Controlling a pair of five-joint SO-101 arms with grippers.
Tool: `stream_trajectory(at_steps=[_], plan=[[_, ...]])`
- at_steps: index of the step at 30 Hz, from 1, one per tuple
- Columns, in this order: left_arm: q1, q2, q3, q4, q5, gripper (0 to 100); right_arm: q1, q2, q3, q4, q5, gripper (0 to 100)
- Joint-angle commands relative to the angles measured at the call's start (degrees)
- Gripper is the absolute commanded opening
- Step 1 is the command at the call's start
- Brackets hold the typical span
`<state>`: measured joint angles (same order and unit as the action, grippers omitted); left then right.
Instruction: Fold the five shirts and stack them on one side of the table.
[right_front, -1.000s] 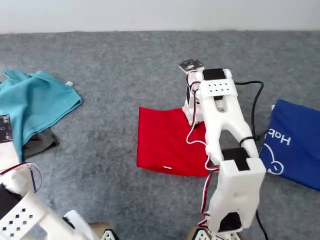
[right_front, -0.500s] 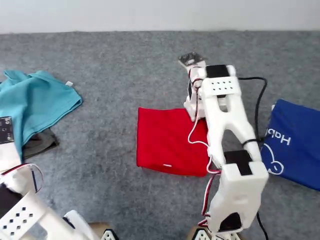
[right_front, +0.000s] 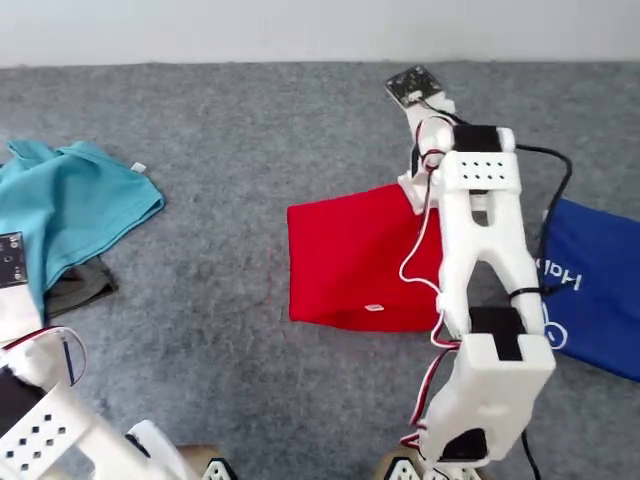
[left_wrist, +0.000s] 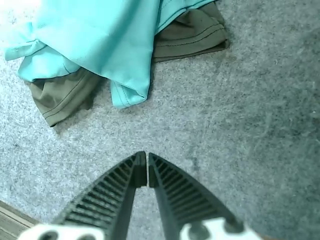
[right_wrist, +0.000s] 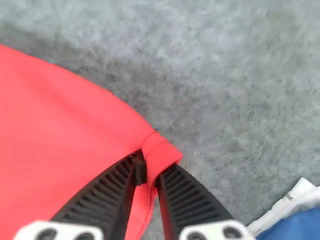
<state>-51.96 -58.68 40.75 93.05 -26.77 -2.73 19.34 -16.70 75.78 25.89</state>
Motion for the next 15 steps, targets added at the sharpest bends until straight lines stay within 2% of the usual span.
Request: stream_trajectory(at_steps=[1,4,7,11,15], plan=[[-0.09,-0.26,-0.31,-0.88,-0.35,1,0.22,-1.01,-2.11,1.71,0.35,3.4],[-0.09,-0.26,-0.31,-0.88,-0.35,1,-1.36,-2.59,-4.48,7.96,-0.09,15.4],[-0.09,-0.26,-0.31,-2.02,-0.35,1,-1.8,-4.35,-8.35,14.55,-4.31,24.0],[-0.09,-0.26,-0.31,-2.02,-0.35,1,-3.03,-5.76,-14.07,22.64,-5.98,23.1],[-0.09,-0.26,-0.31,-2.02,-0.35,1,-6.02,-5.41,-15.56,27.21,-5.89,11.0]])
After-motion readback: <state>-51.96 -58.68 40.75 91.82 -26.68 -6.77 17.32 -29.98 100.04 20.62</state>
